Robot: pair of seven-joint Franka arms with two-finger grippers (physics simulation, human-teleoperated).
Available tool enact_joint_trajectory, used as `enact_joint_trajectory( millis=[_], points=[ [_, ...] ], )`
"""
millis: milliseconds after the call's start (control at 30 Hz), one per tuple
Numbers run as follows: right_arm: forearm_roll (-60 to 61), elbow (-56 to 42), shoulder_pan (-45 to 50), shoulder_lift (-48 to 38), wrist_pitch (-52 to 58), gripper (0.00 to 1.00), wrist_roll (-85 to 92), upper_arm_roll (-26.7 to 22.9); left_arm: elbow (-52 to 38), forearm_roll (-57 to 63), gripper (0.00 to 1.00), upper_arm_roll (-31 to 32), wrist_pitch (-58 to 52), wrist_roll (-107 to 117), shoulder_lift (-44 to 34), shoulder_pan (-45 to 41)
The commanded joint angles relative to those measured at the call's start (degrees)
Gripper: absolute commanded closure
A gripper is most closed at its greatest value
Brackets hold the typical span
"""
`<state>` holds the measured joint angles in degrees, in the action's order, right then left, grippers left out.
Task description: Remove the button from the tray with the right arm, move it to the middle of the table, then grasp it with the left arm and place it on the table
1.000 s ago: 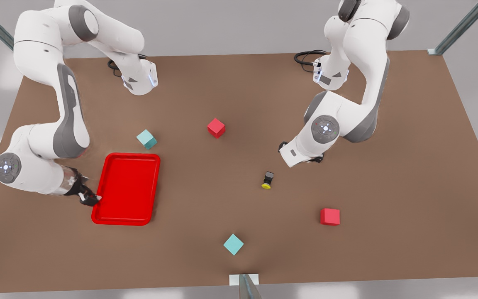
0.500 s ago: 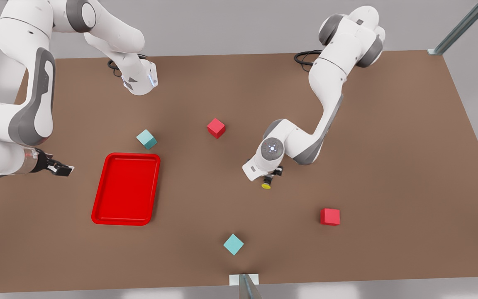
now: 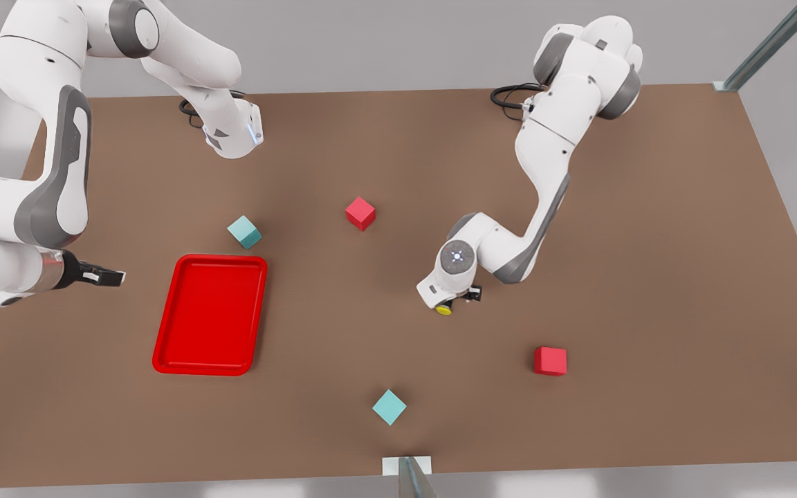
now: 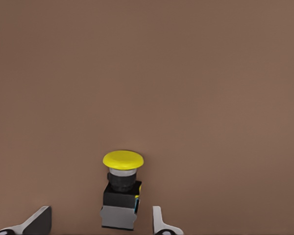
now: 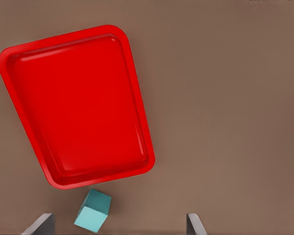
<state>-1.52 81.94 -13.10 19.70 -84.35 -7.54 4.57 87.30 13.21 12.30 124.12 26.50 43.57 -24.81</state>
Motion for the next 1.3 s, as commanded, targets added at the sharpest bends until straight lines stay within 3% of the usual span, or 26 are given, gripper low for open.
enact_joint_trajectory(
  millis=[0, 733, 767, 833, 933, 1267],
  points=[
    [0.0, 0.0, 0.0, 0.0, 0.1, 0.0, 9.5, 0.0, 0.2, 1.3, 0.0, 0.0, 2.7, 1.7, 0.6, -0.7],
    [0.0, 0.0, 0.0, 0.8, 0.1, 0.0, 9.4, -0.2, 4.1, 2.7, 0.01, 0.1, 7.1, 1.9, 1.3, 0.5],
    [0.0, 0.0, 0.0, 0.9, 0.0, 0.0, 9.4, -0.2, 4.1, 2.7, 0.05, 0.1, 7.1, 2.0, 1.3, 0.5],
    [0.0, -0.1, -0.1, 0.9, 0.0, 0.0, 9.4, -0.3, 4.1, 2.6, 0.34, 0.1, 7.0, 2.1, 1.2, 0.5],
    [0.0, -1.2, -0.1, 1.3, 0.5, 0.0, 9.6, -0.3, 4.1, 2.4, 0.56, 0.1, 6.8, 2.7, 1.1, 0.6],
    [0.6, -3.5, 3.3, 5.4, -0.1, 0.0, 9.9, -0.1, 3.0, 2.0, 0.57, 0.1, 0.6, 6.8, -1.4, 2.1]
  ],
)
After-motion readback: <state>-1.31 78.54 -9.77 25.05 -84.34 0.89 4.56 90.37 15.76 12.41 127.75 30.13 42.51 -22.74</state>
